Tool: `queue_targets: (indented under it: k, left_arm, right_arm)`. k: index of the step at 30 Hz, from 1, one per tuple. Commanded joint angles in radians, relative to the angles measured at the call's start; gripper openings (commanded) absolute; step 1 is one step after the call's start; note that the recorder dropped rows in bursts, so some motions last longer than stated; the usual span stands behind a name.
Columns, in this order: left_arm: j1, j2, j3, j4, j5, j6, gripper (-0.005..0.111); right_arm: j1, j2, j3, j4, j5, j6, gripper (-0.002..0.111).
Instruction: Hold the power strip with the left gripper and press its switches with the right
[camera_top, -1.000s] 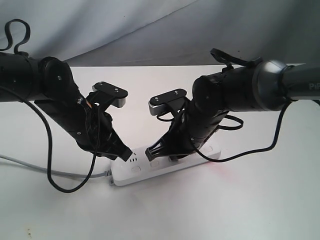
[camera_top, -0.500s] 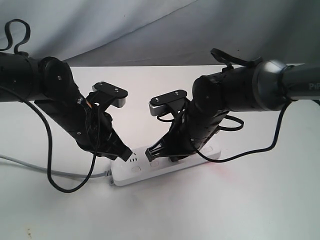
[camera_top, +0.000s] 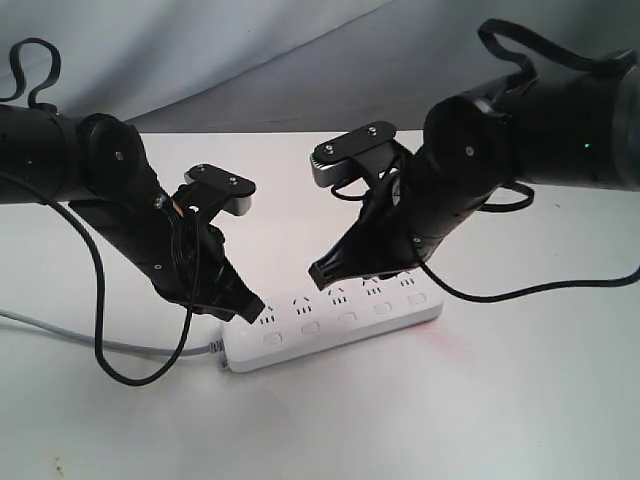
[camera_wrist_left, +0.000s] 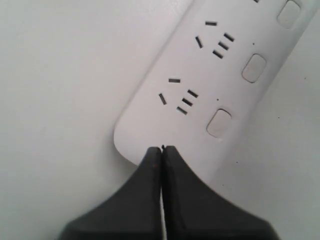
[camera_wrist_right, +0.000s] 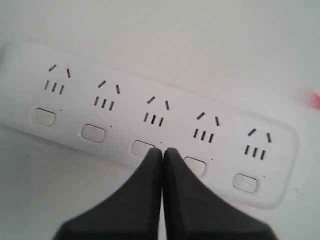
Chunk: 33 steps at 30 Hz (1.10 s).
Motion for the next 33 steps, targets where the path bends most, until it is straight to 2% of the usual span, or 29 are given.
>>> queue_targets:
  k: [1, 9, 14, 17, 20, 25, 29, 33]
  left_arm:
    - [-0.006, 0.000, -0.003, -0.015, 0.004, -0.005, 0.000]
    - [-0.006, -0.009, -0.005, -0.019, 0.026, -0.005, 0.000]
    - [-0.001, -0.114, -0.005, -0.019, -0.020, -0.064, 0.000]
    - [-0.001, -0.270, -0.003, -0.019, -0.043, -0.094, 0.000]
    - [-0.001, -0.498, -0.001, -0.019, -0.045, -0.134, 0.000]
    - [-0.001, -0.722, 0.033, -0.015, -0.043, -0.186, 0.000]
    - [-0.001, -0.891, 0.139, 0.001, -0.045, -0.201, 0.000]
    - [-0.001, -1.037, 0.269, 0.033, -0.069, -0.301, 0.000]
  right_arm:
    - [0.000, -0.018, 0.023, -0.051, 0.054, 0.034, 0.000]
    - [0.000, -0.097, 0.177, -0.067, 0.054, 0.066, 0.000]
    - [0.000, -0.243, 0.191, -0.171, 0.109, 0.201, 0.000]
    - [0.000, -0.406, 0.197, -0.235, 0.165, 0.284, 0.000]
    - [0.000, -0.607, 0.240, -0.249, 0.191, 0.357, 0.000]
    - [0.000, -0.853, 0.325, -0.249, 0.196, 0.445, 0.000]
    - [0.000, -1.086, 0.415, -0.253, 0.245, 0.509, 0.000]
    - [0.000, -1.343, 0.486, -0.230, 0.316, 0.570, 0.000]
